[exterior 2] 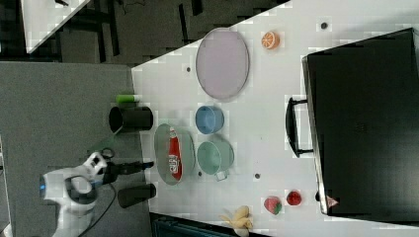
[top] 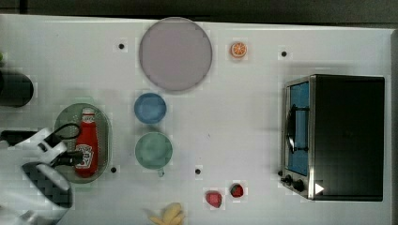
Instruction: Pick ketchup from strainer and place it on the table
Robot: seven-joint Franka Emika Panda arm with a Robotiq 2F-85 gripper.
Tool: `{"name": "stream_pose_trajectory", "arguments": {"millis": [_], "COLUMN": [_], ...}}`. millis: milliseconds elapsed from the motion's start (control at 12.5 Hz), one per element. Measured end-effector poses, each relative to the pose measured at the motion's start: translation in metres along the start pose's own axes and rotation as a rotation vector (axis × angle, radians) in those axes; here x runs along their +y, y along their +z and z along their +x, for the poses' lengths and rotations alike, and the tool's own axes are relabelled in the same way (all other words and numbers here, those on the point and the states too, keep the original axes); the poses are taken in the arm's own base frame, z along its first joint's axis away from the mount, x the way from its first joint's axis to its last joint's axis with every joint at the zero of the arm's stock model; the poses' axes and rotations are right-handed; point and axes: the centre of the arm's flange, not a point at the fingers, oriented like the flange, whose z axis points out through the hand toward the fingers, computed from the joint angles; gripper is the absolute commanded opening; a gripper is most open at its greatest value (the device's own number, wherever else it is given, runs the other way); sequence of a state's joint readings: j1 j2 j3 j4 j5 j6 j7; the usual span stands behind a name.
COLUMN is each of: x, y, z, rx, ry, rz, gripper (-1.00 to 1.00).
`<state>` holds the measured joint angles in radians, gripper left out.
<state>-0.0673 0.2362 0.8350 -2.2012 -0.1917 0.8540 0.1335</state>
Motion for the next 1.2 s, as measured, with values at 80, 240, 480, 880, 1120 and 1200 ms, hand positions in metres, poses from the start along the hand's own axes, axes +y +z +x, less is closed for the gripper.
{"name": "stream_pose_trajectory", "arguments": {"millis": [80, 240, 480, 880, 1120, 1200], "x": [0.005, 0.012, 0.021, 0.032, 0.035, 0.034], "y": [0.023, 0.061, 0.104, 0.150, 0.167, 0.166], "z": [-0.001, -0.003, -0.009, 0.002, 0.007, 0.008], "rx": [-0.023, -0.074, -0.132, -0.160, -0.180, -0.176], "ry": [0.020, 0.048, 0.057, 0.067, 0.097, 0.107], "rz": [0.020, 0.038, 0.027, 0.022, 0.026, 0.024], "gripper": [1.00, 1.00, 1.00, 0.91, 0.21, 0.19]}}
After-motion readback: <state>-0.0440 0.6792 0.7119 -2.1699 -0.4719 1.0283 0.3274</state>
